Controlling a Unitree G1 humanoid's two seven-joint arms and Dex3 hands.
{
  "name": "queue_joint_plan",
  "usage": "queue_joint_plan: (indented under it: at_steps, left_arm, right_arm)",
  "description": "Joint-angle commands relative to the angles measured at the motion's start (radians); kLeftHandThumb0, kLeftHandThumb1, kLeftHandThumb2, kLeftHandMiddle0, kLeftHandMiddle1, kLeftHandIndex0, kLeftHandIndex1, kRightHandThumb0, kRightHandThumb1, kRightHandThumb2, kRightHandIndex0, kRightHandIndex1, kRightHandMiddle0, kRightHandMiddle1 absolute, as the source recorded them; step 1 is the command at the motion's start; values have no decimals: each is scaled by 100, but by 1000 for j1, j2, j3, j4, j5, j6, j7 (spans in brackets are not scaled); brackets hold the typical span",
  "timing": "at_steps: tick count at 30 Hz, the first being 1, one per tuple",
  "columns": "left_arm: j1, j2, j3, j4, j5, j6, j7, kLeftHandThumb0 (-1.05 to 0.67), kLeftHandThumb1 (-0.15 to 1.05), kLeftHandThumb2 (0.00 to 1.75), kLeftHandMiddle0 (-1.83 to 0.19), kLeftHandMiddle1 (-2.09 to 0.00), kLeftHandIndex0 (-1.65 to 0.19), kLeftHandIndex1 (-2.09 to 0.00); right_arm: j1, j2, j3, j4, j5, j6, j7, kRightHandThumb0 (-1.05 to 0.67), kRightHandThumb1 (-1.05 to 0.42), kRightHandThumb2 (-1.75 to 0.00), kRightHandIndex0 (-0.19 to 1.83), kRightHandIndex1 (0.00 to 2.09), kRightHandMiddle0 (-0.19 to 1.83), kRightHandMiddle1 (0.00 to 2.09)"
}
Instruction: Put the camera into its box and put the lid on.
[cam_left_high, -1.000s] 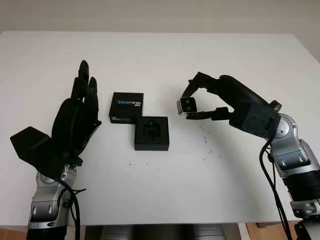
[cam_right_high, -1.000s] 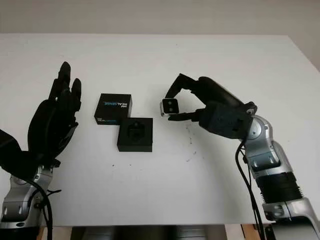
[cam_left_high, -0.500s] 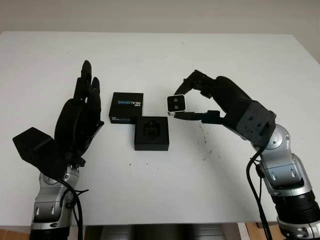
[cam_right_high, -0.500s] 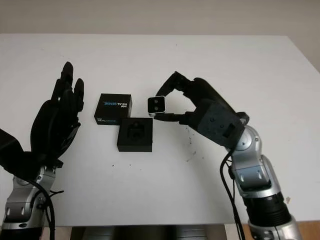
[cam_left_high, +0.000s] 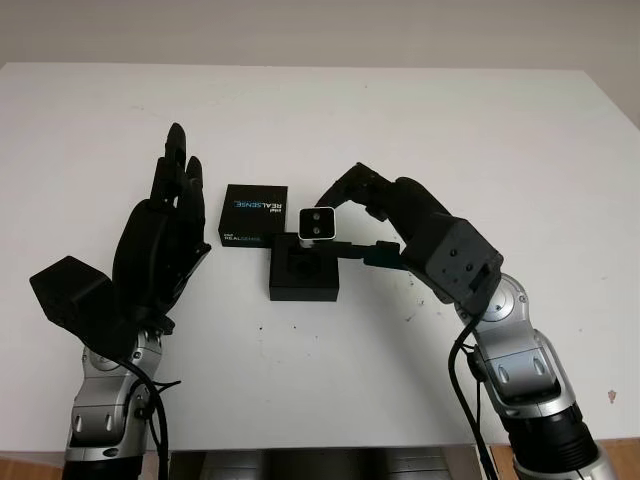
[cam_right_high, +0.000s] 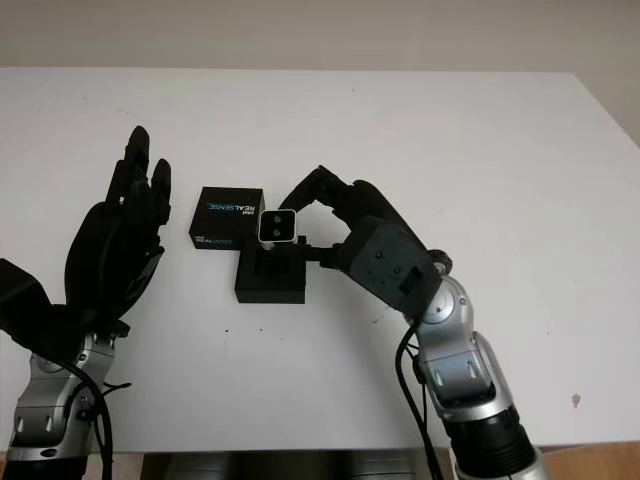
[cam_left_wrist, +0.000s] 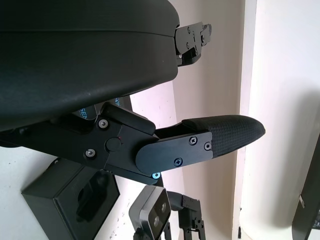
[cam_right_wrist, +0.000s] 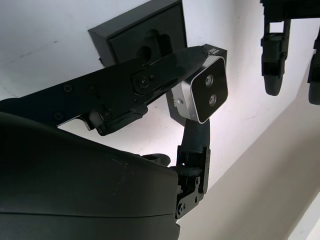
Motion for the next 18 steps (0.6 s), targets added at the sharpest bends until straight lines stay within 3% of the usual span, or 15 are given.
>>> queue_joint_plan:
  at_steps: [1,18]
  left_arm:
    - [9,-6,-6,-21,5,0,5,-83,105,63,19,0,19,0]
    - [20,-1,1,-14,1,-7,-2,-82,105,63,19,0,19,0]
  right_arm:
    - [17,13,1,14,5,-29,-16,-44,-105,-7,29,6,30,174]
    - [88,65,-28,141,55,-204,-92,-44,-105,-6,19,2,23,167]
